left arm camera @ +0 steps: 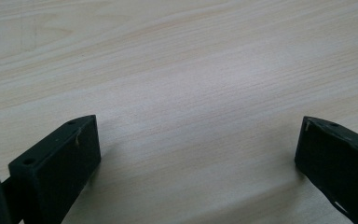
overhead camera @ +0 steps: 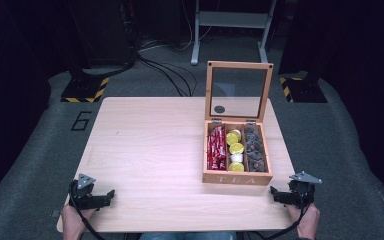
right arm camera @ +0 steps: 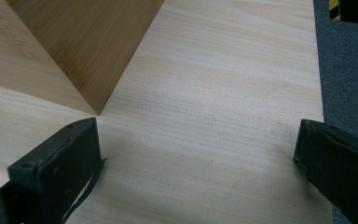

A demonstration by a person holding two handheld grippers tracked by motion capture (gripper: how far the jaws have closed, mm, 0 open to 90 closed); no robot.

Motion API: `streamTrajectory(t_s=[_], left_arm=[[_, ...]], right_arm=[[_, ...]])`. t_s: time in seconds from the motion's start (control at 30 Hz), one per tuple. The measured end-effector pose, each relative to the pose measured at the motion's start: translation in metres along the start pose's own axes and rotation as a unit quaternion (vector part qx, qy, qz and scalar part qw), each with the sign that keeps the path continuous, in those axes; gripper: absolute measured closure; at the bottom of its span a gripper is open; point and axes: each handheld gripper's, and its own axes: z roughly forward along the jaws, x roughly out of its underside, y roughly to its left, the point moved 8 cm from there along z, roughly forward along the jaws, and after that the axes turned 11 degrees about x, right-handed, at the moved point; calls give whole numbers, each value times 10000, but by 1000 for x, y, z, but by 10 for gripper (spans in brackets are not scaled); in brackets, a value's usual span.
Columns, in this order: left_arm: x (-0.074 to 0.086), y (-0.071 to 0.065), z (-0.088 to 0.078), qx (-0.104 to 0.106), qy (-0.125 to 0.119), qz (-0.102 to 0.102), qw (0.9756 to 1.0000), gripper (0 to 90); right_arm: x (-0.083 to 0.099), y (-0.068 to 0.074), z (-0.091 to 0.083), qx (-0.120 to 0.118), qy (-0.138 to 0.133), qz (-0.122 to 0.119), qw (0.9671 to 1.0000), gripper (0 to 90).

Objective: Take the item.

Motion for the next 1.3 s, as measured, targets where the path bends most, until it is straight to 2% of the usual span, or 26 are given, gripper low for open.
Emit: streamTrajectory(t_s=[0.03, 0.2, 0.3, 0.37, 0.4, 0.47, 0.5, 0.53, 0.67, 0.73, 0.83, 0.87, 1.07, 1.3], left_arm=[[-1, -1, 1, 18, -57, -59, 10000, 0], [-7, -9, -1, 88, -115, -35, 9999, 0], [-14, -14, -1, 126, -105, 107, 9998, 0], [-17, -16, -1, 172, -108, 132, 9997, 0], [-23, -21, -1, 281, -107, 172, 9994, 0], [-29, -25, -1, 296, -82, 285, 9991, 0], [-29, -25, -1, 296, -82, 285, 9991, 0], [-37, -30, -1, 403, -143, 300, 9986, 0], [-48, -39, 1, 569, -212, 316, 9977, 0], [-52, -42, 3, 631, -169, 367, 9972, 0], [-58, -47, 5, 662, -174, 449, 9966, 0], [-62, -49, 7, 664, -158, 534, 9962, 1], [-72, -56, 10, 700, -159, 595, 9956, 1], [-89, -64, 15, 857, -164, 701, 9937, 2]], right_arm=[[0, 0, 0, -2, 0, -6, 10000, 0], [0, 0, 0, -38, 2, -31, 10000, 0], [0, 0, 0, -39, 2, -34, 10000, 0], [0, 1, 0, -30, 5, -31, 10000, 0], [0, 1, 0, -28, 1, -32, 10000, 0], [0, 1, 0, -27, 3, -24, 10000, 0], [0, 1, 0, -27, 3, -24, 10000, 0], [0, 1, 0, -32, -1, -24, 10000, 0], [0, 1, 0, -34, -7, -36, 10000, 1], [0, 1, 0, -33, -8, -37, 10000, 1], [0, 1, 0, -37, -7, -51, 10000, 1], [0, 1, 0, -38, -8, -44, 10000, 1], [0, 1, 0, -46, -9, -61, 10000, 2], [0, 1, 0, -49, -11, -67, 10000, 2]])
